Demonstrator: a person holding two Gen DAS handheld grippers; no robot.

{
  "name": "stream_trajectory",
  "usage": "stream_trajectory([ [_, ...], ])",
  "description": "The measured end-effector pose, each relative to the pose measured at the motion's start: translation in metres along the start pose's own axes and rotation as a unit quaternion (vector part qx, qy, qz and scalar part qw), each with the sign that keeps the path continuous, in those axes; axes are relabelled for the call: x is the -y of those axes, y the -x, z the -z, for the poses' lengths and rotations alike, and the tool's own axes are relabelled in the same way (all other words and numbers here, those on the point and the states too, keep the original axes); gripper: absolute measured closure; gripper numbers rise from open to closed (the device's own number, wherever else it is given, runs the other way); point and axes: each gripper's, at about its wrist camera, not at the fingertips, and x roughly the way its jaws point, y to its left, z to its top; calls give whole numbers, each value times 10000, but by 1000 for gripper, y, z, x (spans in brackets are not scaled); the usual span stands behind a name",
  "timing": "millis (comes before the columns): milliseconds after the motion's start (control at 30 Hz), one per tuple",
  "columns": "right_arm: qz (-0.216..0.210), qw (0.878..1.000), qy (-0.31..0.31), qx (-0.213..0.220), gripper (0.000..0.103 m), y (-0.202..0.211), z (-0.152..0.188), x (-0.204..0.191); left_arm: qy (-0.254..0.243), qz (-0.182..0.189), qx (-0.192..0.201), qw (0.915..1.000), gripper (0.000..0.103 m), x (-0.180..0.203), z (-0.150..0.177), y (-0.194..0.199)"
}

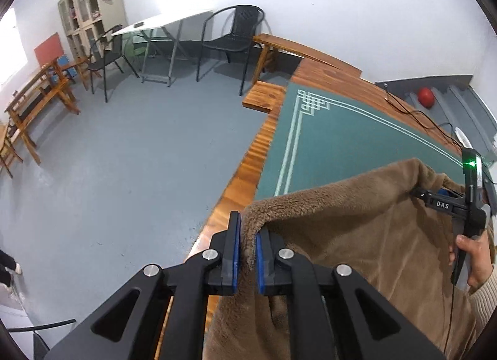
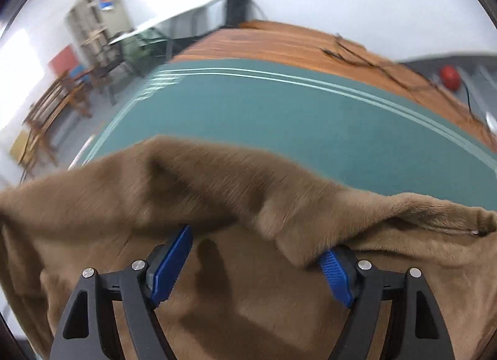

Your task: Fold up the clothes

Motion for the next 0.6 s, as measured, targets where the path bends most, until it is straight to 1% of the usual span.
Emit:
stream_trajectory([
  [33,41,10000,-12,12,22,-1,-3,0,-39,-155,-93,9998,83,0,-3,-4],
  [100,78,10000,52,34,22,3,-5,-3,-118,-464,-279,9985,59,0,-8,-13],
  [133,-23,9998,181,69,22,7,-3,-6,-170,-563,-296,9978,55,2,-7,-16],
  [167,-149,9993,321,92,22,13,1,-8,-220,-659,-312,9971,48,3,-5,-18],
  [200,-239,9988,427,96,22,19,7,-11,-207,-622,-329,9973,42,2,0,-17],
  [267,-427,9971,628,95,22,32,19,-14,-162,-556,-369,9976,38,-1,11,-13],
  [333,-618,9949,795,62,22,47,36,-15,-113,-497,-426,9978,37,-4,24,-6],
  [433,-897,9892,1157,-77,22,68,69,-18,-75,-377,-518,9979,37,-4,49,9],
  [500,-955,9861,1342,-240,22,76,95,-15,-88,-209,-651,9976,34,1,65,18],
  [533,-942,9850,1403,-340,22,79,108,-13,-126,-98,-747,9971,34,8,74,21],
  [600,-883,9832,1495,-557,22,85,135,-10,-233,7,-809,9965,34,19,89,30],
])
